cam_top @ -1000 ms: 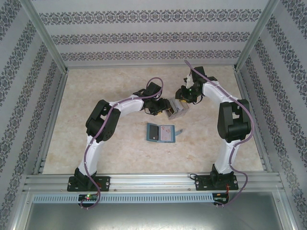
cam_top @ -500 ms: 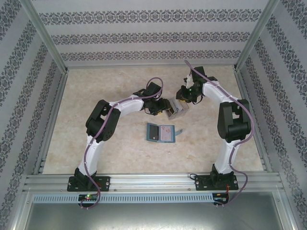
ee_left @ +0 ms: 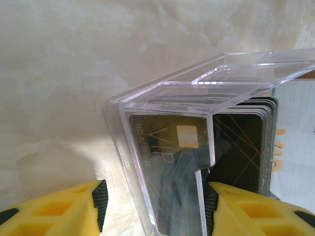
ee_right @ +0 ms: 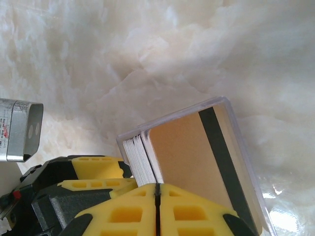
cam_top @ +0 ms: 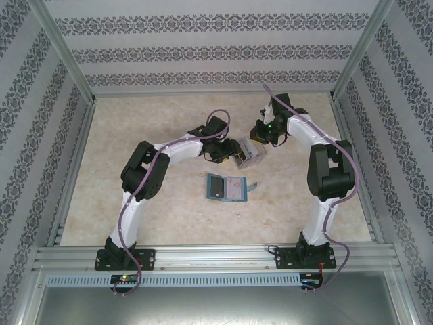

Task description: Put the credit cards into the card holder

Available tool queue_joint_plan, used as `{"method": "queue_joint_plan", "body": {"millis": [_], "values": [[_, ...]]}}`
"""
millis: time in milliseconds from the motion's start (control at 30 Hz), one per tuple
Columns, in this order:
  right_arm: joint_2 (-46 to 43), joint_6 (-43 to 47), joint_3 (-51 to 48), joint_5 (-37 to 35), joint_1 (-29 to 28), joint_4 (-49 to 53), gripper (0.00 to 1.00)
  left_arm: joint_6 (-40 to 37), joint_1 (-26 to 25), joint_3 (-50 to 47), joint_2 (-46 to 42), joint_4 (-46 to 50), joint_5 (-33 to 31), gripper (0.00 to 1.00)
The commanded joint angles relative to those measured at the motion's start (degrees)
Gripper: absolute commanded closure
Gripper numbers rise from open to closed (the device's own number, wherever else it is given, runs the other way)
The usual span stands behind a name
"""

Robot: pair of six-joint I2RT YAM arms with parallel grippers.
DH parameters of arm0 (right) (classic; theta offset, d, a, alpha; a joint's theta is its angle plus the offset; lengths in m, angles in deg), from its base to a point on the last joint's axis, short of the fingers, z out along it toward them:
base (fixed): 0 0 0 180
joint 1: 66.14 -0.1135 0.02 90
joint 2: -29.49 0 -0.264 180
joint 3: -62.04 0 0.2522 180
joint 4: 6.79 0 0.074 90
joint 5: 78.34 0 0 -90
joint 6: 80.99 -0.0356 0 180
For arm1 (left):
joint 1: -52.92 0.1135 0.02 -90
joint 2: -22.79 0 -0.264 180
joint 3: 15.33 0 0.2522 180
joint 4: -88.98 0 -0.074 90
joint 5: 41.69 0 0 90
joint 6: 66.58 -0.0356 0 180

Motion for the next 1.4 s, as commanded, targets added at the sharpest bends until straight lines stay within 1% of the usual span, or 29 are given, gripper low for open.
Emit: {"method": "queue_joint_plan", "body": {"millis": [0, 167, 300, 367, 433, 500, 633, 967, 1100, 1367], "values": [[-1.1, -0.2, -0.8, 0.6, 0.5, -0.4, 0.95, 0.9, 0.1, 0.9, 1.0, 0.5, 1.2, 0.44], [-1.0, 0.2, -0.6, -0.7, 0.5, 0.3, 0.95, 0.8, 0.1, 0.9, 1.0, 0.6, 1.3, 0.44], [-2.5, 1.7, -0.2, -2.5, 0.4, 0.4, 0.89, 0.7, 0.1, 0.9, 0.9, 0.7, 1.2, 0.44], [-3.4, 2.3, -0.1, -3.4, 0.5, 0.3, 0.79, 0.8, 0.1, 0.9, 0.9, 0.7, 1.2, 0.44], [-4.1, 3.1, 0.0, -3.6, 0.6, 0.1, 0.77, 0.8, 0.1, 0.9, 0.9, 0.8, 1.2, 0.44], [-3.8, 3.4, 0.4, -4.1, 0.5, 0.5, 0.72, 0.8, 0.1, 1.0, 0.9, 0.7, 1.2, 0.44], [-2.3, 4.1, 0.3, -4.1, 0.5, 0.5, 0.65, 0.8, 0.2, 1.1, 1.1, 0.7, 1.3, 0.44], [1.0, 4.1, 0.9, -4.8, 0.5, 0.7, 0.62, 0.6, 0.1, 1.2, 0.8, 1.1, 1.2, 0.44], [1.0, 4.1, 0.1, -4.8, 0.5, 0.4, 0.61, 0.7, 0.1, 0.7, 0.7, 0.6, 1.3, 0.44], [2.9, 3.7, 0.1, -2.1, 0.0, 0.5, 0.6, 0.9, 0.1, 0.5, 0.9, -0.1, 1.7, 0.44]]}}
